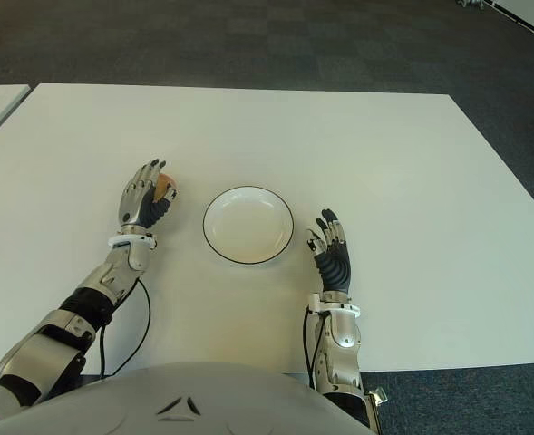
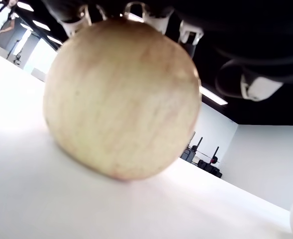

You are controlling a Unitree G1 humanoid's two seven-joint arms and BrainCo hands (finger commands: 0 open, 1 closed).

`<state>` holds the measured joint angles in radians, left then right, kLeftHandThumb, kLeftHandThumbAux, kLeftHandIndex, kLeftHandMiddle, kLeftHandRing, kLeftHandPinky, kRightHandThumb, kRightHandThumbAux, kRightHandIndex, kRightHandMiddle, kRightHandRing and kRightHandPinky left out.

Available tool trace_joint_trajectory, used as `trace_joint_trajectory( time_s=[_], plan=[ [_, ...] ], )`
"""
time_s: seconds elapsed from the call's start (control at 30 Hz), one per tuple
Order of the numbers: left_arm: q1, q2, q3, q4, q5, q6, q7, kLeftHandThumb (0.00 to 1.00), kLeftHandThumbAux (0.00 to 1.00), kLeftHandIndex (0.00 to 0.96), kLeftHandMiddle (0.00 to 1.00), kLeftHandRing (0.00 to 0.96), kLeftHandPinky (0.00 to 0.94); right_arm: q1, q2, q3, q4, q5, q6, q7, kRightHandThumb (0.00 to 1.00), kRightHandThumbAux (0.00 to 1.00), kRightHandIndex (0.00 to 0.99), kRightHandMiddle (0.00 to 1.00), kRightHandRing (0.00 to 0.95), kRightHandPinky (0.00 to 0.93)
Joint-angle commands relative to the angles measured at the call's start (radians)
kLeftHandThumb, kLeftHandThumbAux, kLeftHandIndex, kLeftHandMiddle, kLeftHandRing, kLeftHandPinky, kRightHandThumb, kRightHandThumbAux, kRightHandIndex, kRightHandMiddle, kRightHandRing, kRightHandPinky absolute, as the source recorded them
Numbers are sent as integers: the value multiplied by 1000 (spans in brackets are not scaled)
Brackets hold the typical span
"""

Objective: Put the apples into the plate.

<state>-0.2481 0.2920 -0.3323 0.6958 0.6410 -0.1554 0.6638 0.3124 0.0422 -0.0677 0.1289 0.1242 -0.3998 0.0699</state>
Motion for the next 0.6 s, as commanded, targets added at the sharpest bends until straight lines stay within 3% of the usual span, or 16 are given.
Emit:
trace_joint_trajectory(
  time_s=[0.03, 0.6],
  plan=[
    [22, 6, -3, -18, 5, 17, -36, 658, 208, 0, 0, 0, 158, -2, 9, -4, 8, 9, 0, -1, 387, 660, 80, 42, 72, 190],
    [31, 4, 2, -21, 0, 23, -41, 683, 220, 0, 0, 29, 195, -6, 12, -4, 16, 6, -12, 4, 378, 677, 82, 60, 82, 196]
  ],
)
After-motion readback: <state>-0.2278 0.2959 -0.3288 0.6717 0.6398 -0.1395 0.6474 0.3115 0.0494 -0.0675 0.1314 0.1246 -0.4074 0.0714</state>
